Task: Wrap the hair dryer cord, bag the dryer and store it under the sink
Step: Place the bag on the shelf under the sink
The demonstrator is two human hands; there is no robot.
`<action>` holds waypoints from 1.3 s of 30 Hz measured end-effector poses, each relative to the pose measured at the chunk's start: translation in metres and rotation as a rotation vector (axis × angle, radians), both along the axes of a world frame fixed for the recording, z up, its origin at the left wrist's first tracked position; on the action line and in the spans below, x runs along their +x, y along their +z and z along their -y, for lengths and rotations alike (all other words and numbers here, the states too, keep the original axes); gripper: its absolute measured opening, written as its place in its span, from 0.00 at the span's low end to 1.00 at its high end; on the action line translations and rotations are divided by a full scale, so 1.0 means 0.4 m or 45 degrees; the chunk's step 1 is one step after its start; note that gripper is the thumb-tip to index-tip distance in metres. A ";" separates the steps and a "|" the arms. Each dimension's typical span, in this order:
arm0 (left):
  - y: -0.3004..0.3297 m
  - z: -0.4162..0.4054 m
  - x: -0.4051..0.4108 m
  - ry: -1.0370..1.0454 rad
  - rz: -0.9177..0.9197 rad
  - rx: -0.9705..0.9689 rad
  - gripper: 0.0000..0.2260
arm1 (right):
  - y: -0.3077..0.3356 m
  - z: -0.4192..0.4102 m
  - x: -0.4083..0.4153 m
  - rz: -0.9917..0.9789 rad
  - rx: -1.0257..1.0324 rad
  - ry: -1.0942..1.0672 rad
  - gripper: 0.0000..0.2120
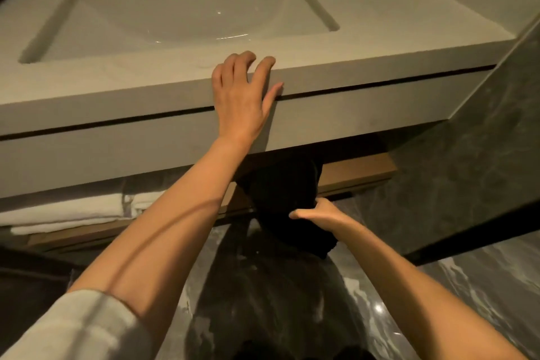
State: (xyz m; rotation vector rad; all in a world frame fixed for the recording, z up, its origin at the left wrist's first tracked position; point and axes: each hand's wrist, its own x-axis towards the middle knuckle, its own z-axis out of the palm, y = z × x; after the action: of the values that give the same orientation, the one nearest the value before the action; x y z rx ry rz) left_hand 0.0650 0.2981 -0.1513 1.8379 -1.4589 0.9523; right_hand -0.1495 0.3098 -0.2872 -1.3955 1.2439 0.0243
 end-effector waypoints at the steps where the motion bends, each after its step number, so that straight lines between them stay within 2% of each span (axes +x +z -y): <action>1: -0.008 0.007 0.003 0.012 0.016 -0.038 0.15 | -0.031 0.012 0.019 0.015 -0.029 -0.022 0.35; 3: -0.015 0.018 0.001 -0.018 0.016 -0.097 0.15 | -0.066 0.031 0.036 0.015 -0.059 -0.075 0.34; 10: -0.054 0.068 0.048 0.080 0.291 -0.305 0.15 | -0.234 0.156 0.186 0.109 -0.138 -0.170 0.32; 21: -0.064 0.079 0.051 0.148 0.369 -0.390 0.16 | -0.366 0.239 0.298 0.260 -0.171 -0.242 0.26; 26: -0.069 0.081 0.053 0.164 0.355 -0.382 0.17 | -0.394 0.268 0.329 0.224 -0.268 -0.257 0.28; 31: -0.067 0.076 0.051 0.169 0.360 -0.368 0.17 | -0.403 0.279 0.352 0.127 -0.450 -0.182 0.24; 33: -0.066 0.076 0.052 0.164 0.350 -0.361 0.16 | -0.398 0.275 0.348 0.072 -0.534 -0.130 0.26; 37: -0.066 0.075 0.049 0.166 0.343 -0.355 0.16 | -0.391 0.234 0.315 -0.092 -0.821 -0.076 0.43; 39: -0.067 0.076 0.048 0.170 0.340 -0.347 0.16 | -0.396 0.198 0.289 -0.187 -1.042 0.010 0.44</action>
State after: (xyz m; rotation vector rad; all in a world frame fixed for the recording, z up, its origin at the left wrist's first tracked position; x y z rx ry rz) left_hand 0.0841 0.2675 -0.1781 1.6708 -1.2897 1.4332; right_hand -0.0339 0.2307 -0.4458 -2.1240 1.4416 -0.4264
